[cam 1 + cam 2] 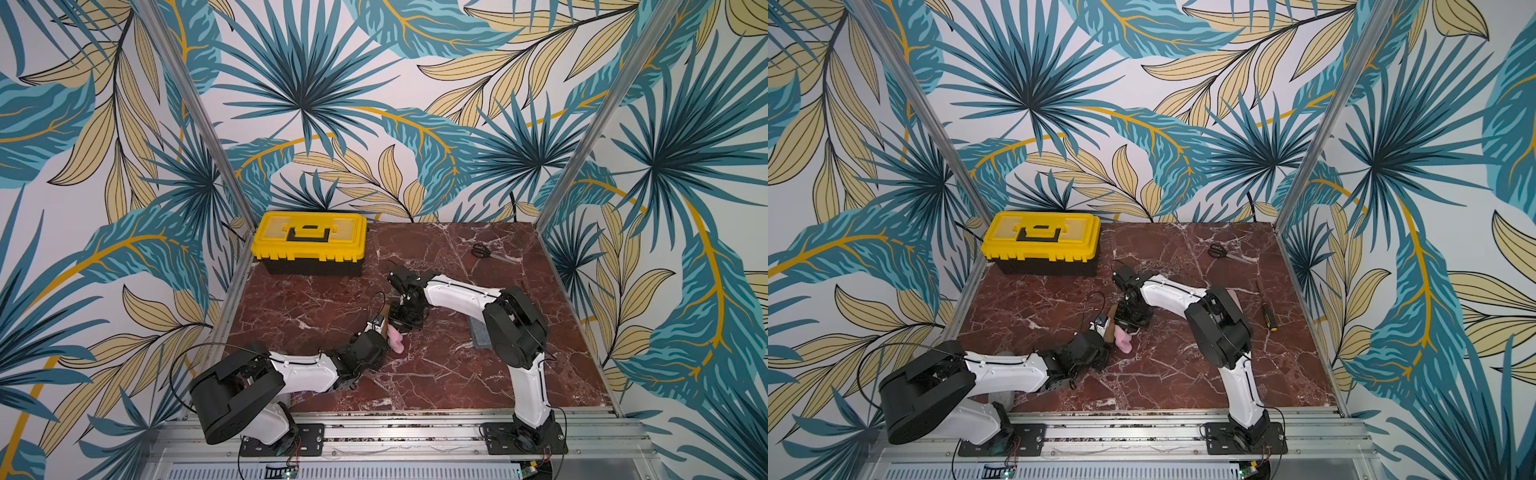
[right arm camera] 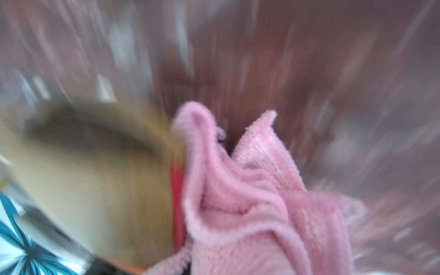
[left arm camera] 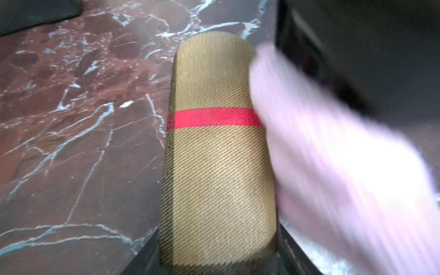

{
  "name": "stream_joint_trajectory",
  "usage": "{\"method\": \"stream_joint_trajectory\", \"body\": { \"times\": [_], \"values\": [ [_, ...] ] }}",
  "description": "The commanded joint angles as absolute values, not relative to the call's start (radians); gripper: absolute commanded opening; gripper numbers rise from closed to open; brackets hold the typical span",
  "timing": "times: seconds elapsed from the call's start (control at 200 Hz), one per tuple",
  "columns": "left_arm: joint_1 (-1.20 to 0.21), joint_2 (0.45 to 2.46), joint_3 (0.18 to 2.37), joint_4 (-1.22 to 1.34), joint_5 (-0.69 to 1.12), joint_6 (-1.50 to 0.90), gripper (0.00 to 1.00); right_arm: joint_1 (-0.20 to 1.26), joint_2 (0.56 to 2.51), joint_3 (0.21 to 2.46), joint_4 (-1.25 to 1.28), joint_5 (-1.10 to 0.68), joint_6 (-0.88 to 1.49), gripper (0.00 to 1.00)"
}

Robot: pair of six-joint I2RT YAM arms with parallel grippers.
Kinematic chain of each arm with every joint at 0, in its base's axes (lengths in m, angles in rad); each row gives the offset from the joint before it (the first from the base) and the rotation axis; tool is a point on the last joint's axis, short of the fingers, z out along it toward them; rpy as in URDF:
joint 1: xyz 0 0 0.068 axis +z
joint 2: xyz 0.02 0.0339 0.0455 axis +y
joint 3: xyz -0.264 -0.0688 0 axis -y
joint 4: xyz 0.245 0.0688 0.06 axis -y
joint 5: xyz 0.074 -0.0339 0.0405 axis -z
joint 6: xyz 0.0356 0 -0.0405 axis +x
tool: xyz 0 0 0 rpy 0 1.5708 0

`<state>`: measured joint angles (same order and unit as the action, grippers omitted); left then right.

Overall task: Wipe the eyeglass case
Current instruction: Place the eyeglass case at the center of the board.

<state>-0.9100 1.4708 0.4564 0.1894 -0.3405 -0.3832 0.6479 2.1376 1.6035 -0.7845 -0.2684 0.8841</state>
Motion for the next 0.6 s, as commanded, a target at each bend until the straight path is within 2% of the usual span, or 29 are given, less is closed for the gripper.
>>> {"method": "stream_joint_trajectory", "body": {
  "times": [0.0, 0.08, 0.17, 0.22, 0.331, 0.471, 0.596],
  "values": [
    [-0.943, 1.478, 0.492, 0.079, -0.131, -0.358, 0.33, 0.535, 2.252, 1.798, -0.762, -0.142, 0.754, 0.00],
    [-0.941, 1.475, 0.523, 0.001, -0.123, -0.389, 0.35, 0.497, 2.294, 1.872, -0.857, -0.079, 0.688, 0.00],
    [-0.930, 1.481, 0.570, -0.117, -0.133, -0.457, 0.40, 0.475, 2.235, 1.797, -0.871, -0.040, 0.655, 0.00],
    [-0.920, 1.484, 0.587, -0.178, -0.131, -0.501, 0.46, 0.472, 2.179, 1.729, -0.867, -0.027, 0.643, 0.00],
    [-0.912, 1.479, 0.620, -0.257, -0.117, -0.551, 0.70, 0.472, 2.060, 1.565, -0.854, -0.019, 0.641, 0.00],
    [-0.912, 1.463, 0.663, -0.305, -0.065, -0.574, 0.89, 0.484, 1.995, 1.467, -0.839, -0.054, 0.654, 0.00],
    [-0.913, 1.477, 0.701, -0.311, 0.038, -0.590, 0.93, 0.510, 2.064, 1.522, -0.861, -0.081, 0.647, 0.00]
  ]
}}
